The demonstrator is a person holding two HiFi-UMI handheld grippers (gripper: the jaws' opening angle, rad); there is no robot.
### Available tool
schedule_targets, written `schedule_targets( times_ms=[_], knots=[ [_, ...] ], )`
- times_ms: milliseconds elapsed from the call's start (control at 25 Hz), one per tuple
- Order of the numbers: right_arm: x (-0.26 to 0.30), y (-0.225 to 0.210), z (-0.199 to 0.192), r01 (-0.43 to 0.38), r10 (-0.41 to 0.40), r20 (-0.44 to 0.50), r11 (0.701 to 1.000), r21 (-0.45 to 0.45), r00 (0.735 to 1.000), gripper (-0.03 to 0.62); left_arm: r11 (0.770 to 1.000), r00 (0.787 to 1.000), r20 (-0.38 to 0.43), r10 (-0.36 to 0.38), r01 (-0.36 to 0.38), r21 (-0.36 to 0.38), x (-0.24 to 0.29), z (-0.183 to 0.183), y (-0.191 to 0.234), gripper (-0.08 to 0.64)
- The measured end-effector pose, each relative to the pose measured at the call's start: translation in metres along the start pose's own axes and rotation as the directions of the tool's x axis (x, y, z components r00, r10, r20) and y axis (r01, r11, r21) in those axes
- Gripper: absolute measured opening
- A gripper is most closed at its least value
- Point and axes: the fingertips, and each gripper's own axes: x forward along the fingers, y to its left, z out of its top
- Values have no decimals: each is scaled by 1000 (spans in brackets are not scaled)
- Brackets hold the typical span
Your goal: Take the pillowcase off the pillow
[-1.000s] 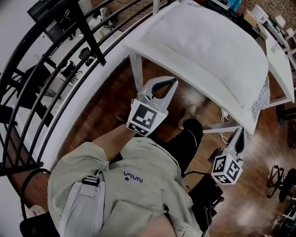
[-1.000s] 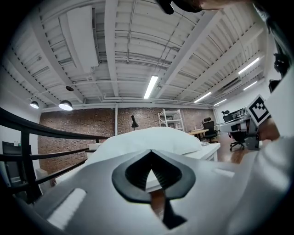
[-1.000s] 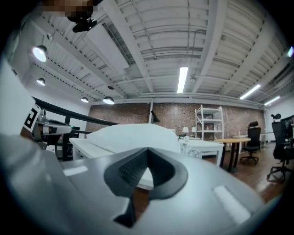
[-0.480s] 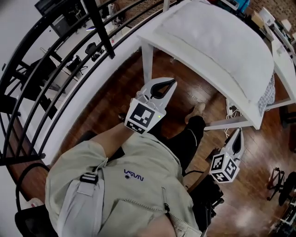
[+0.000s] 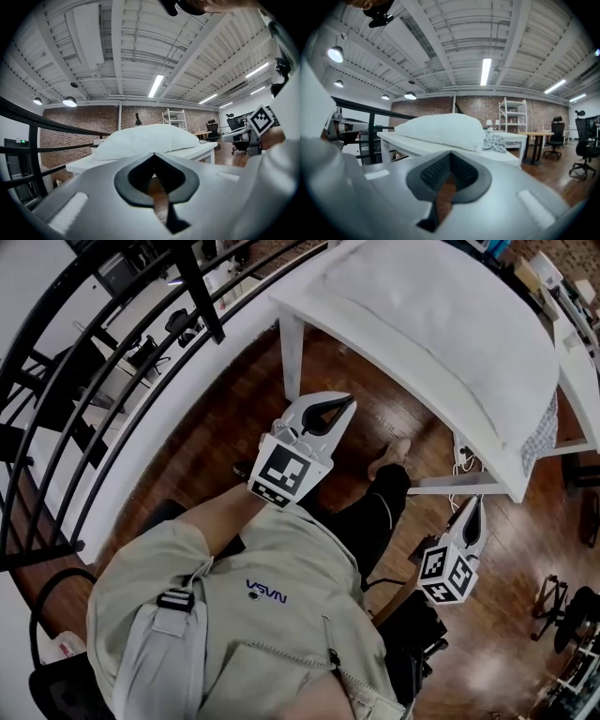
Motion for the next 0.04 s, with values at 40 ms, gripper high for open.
schedule_targets(
  times_ms=[40],
  knots=[
    [1, 1, -3, 0, 0, -3, 1000, 0, 1000, 2, 1000, 1000, 0, 0, 0, -1, 0, -2, 1, 5]
  ],
)
